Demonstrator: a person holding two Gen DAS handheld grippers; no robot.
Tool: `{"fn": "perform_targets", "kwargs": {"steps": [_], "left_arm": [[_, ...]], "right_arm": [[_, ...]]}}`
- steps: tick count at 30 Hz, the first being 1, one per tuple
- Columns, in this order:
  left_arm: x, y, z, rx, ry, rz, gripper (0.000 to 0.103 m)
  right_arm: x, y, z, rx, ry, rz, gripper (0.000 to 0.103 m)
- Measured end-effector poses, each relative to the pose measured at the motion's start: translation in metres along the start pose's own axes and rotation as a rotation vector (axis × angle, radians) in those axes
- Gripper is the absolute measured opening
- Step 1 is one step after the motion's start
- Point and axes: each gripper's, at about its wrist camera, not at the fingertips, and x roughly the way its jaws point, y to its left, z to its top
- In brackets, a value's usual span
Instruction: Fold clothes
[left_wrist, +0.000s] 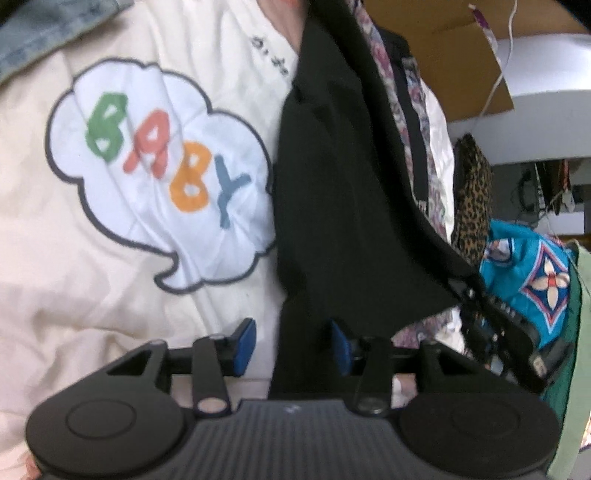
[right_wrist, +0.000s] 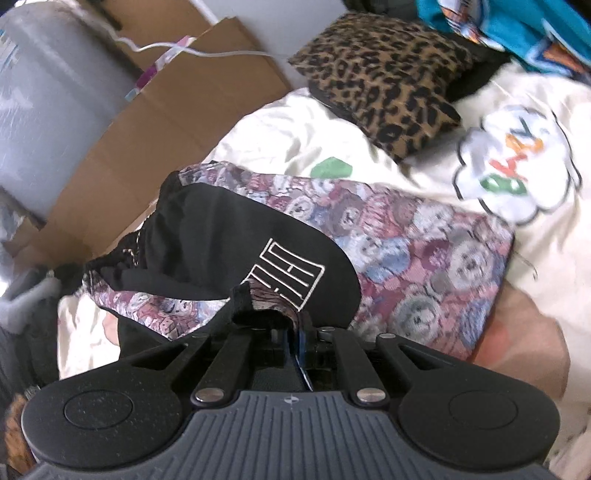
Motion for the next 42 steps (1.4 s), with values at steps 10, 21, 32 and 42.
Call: {"fn": "perform_targets", "kwargs": {"steps": [10, 21, 32, 42], "left_arm": [[0.005, 0.0, -0.001, 0.013, 0.019, 0.0, 0.046], [0.006, 0.001, 0.0, 0.012, 0.026, -0.002, 0.046], [0.012, 0.0, -0.003, 0.031, 0.067, -0.025, 0.049], [0.022, -0.003, -0.002, 0.029, 0.119, -0.066, 0.051]], "right_arm": [[0.015, 0.026, 0.001, -0.206, 0.02, -0.029, 0.023], [0.004, 0.039, 0.002, -0.365, -0.048, -0.087, 0.013], [-0.031, 0.028, 0.026, -0.262, -0.141, -0.096, 0.002], [-0.033, -0.002, 0.056, -0.156, -0.174, -0.161, 0.002]]}}
